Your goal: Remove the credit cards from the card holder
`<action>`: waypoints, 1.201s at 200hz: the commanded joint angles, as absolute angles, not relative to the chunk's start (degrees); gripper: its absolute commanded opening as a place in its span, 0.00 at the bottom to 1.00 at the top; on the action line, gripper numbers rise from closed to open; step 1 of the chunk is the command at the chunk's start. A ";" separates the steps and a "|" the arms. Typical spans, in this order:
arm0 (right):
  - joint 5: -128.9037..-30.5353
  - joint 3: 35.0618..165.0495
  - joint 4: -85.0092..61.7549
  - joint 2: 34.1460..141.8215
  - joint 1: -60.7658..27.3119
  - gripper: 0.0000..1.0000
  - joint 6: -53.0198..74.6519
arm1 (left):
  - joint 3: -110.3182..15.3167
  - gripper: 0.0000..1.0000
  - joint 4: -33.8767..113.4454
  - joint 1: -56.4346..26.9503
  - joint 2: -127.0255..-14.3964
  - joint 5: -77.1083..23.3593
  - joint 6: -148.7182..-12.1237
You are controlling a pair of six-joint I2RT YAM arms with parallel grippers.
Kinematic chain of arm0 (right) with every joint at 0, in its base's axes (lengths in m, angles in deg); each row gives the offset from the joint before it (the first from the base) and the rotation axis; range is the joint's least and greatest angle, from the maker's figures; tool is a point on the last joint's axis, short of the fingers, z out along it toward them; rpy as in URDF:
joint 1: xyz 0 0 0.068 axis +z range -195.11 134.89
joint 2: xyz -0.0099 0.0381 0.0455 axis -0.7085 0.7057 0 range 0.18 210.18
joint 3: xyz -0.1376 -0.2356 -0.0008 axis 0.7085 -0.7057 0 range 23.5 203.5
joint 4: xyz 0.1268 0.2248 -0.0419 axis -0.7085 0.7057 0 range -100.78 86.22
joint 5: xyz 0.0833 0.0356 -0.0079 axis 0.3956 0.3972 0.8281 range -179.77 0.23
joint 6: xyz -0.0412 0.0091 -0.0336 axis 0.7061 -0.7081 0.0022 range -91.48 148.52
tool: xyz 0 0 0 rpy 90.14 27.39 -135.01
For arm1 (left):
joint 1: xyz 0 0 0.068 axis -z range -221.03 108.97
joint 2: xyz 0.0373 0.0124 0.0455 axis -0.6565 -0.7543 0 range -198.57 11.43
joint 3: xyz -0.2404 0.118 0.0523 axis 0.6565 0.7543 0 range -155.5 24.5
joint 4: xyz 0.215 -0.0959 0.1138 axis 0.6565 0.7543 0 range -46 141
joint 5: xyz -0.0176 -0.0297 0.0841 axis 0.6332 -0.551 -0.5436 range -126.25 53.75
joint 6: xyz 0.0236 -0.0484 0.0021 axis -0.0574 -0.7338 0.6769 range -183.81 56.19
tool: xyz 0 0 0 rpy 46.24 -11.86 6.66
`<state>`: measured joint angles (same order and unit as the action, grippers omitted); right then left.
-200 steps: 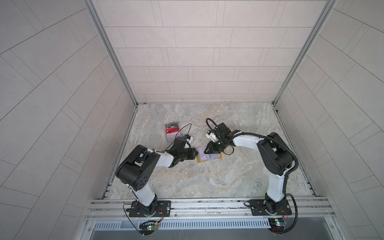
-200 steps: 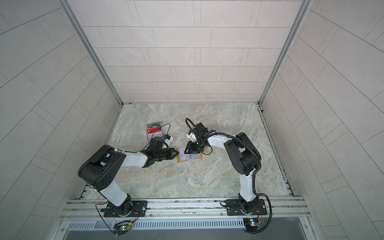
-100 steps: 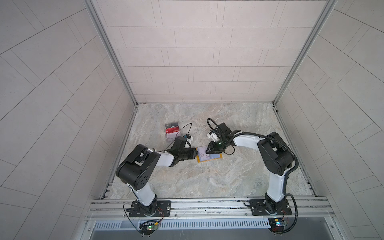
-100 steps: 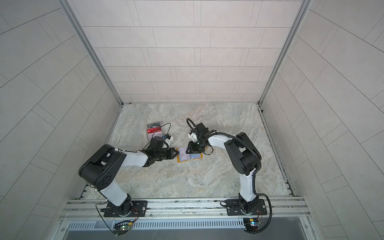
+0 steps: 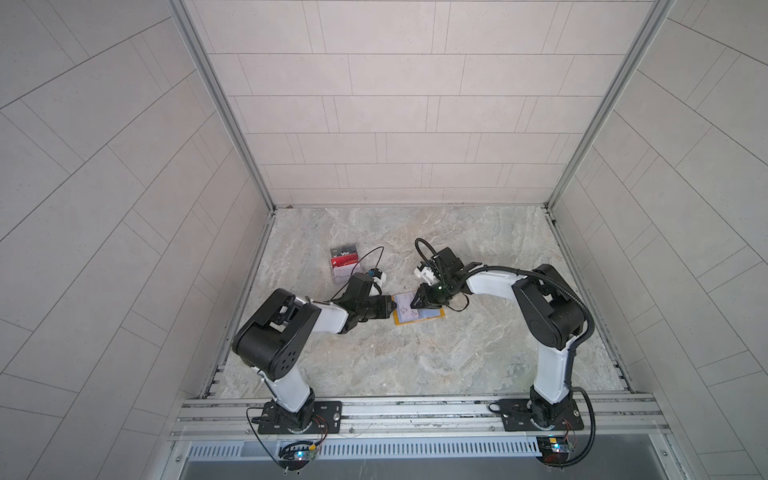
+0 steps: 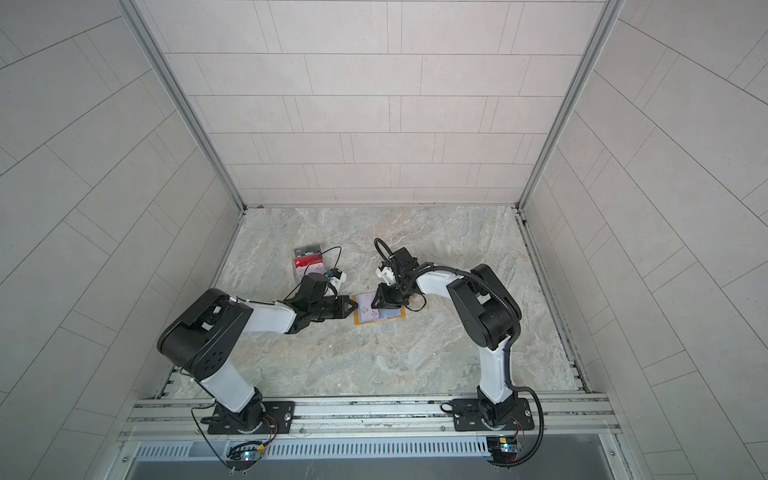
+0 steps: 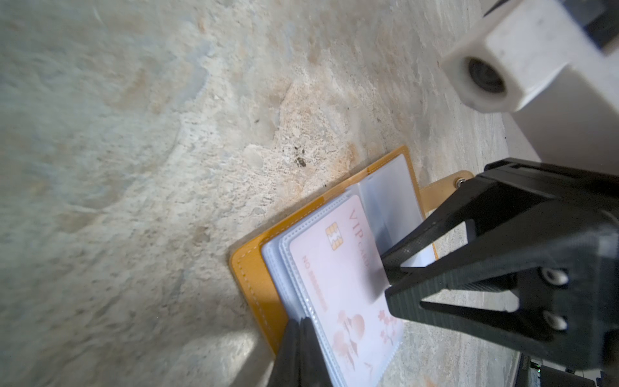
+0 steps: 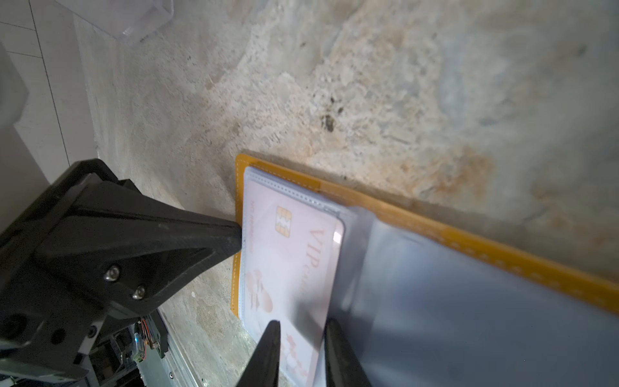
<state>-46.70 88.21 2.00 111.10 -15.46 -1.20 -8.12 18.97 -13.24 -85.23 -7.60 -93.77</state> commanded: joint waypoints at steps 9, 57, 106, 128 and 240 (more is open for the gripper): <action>-42.99 86.64 -2.72 110.90 -15.34 0.25 -3.71 | -7.71 0.00 20.52 -12.90 -86.41 -6.98 -92.66; -41.53 86.15 -4.44 109.09 -15.91 0.24 -4.56 | -7.82 0.00 21.09 -12.91 -86.87 -7.25 -92.63; -40.24 84.59 -4.97 106.84 -17.62 0.24 -4.62 | -8.11 0.00 22.01 -12.91 -87.01 -7.50 -92.38; -38.10 83.83 -6.38 106.01 -17.89 0.24 -5.12 | -8.19 0.00 22.12 -12.91 -87.36 -7.46 -92.27; -33.90 85.00 -13.37 111.64 -15.72 0.23 -9.24 | -8.94 0.00 22.13 -12.91 -88.13 -6.98 -92.27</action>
<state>-35.08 83.05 -12.01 109.83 -17.41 -9.11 -8.49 18.86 -13.26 -85.82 -7.10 -93.33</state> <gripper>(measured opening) 0.237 0.041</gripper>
